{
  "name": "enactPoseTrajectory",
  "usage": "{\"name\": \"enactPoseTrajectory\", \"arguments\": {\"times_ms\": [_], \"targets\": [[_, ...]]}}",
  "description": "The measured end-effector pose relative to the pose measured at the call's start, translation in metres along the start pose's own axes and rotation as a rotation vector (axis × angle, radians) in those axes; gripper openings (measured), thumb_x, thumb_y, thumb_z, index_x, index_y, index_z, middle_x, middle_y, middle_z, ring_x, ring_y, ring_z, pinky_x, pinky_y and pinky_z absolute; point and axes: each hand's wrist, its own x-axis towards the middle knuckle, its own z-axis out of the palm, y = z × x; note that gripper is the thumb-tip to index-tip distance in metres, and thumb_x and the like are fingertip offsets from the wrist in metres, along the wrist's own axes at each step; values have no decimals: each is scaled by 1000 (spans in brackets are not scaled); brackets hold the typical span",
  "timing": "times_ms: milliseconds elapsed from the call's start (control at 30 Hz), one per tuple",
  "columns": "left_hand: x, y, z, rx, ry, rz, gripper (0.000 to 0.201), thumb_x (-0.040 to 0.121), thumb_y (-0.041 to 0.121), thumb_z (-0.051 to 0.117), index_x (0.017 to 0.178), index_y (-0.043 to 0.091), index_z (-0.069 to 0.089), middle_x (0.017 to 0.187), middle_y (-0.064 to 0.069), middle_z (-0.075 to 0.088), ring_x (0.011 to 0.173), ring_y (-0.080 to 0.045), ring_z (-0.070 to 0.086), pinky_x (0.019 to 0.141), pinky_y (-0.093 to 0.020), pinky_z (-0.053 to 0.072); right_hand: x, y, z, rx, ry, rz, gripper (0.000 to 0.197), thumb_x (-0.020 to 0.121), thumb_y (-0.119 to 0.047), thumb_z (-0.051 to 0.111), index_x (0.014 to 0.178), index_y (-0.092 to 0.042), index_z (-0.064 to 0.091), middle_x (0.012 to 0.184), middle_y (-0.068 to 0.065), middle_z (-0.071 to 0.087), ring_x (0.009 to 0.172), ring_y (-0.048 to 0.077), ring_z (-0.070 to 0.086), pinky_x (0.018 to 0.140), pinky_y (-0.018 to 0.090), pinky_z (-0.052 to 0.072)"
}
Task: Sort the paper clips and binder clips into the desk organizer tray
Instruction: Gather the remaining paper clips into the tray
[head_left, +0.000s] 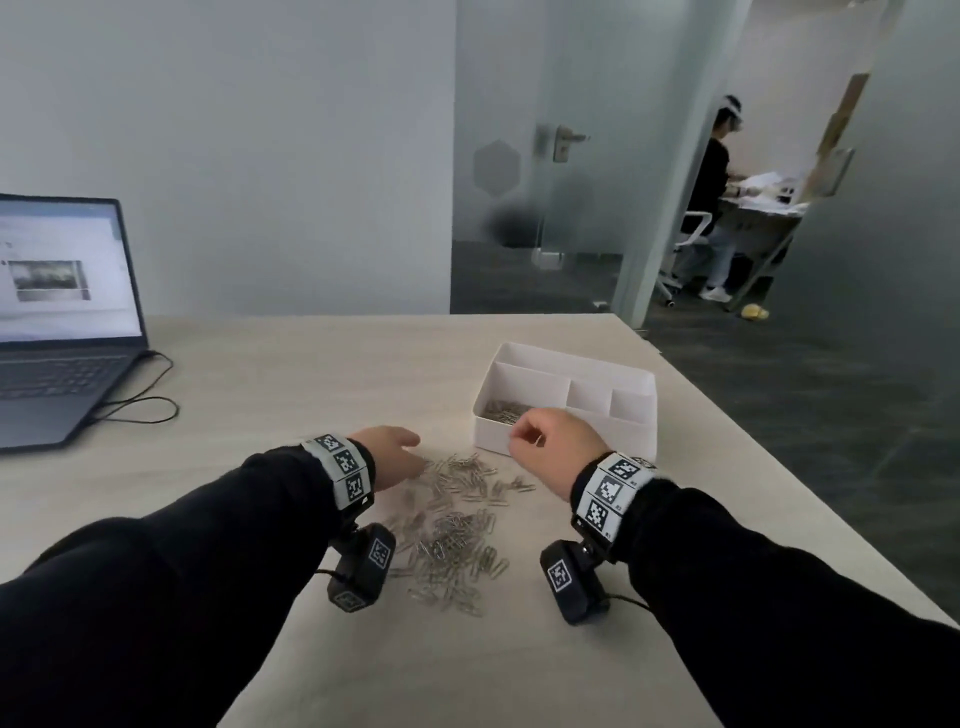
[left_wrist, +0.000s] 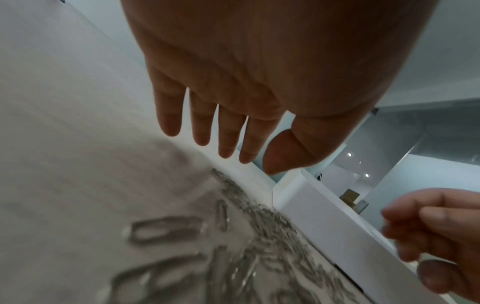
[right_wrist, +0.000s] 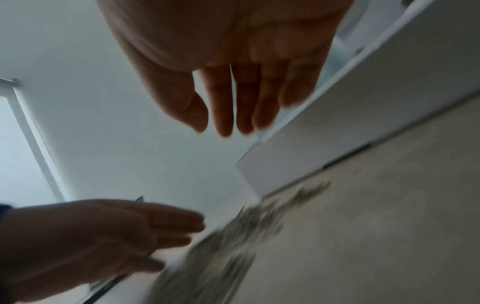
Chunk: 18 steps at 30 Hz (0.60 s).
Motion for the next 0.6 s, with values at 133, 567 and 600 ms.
{"name": "enactPoseTrajectory", "arguments": {"times_ms": [133, 567, 600], "targets": [[-19, 7, 8, 143, -100, 94, 50, 92, 29, 50, 141, 17, 48, 145, -6, 49, 133, -25, 45, 109, -34, 37, -6, -14, 27, -182, -317, 63, 42, 86, -39, 58, 126, -28, 61, 135, 2, 56, 118, 22, 57, 100, 30, 45], [-29, -11, 6, 78, 30, 118, 46, 91, 22, 49, 137, 25, 54, 137, 2, 57, 122, -19, 56, 104, -31, 44, 1, -29, 28, -149, -247, 33, 35, 91, -26, 52, 124, -26, 64, 129, -2, 64, 114, 17, 59, 95, 24, 44], [-28, -14, 5, 124, 13, 80, 48, 91, 25, 48, 139, 24, 51, 139, -1, 55, 123, -21, 55, 104, -34, 45, 5, -30, 29, -181, -284, 40, 38, 92, -26, 51, 128, -26, 61, 134, 0, 60, 117, 18, 58, 96, 25, 43]]}}
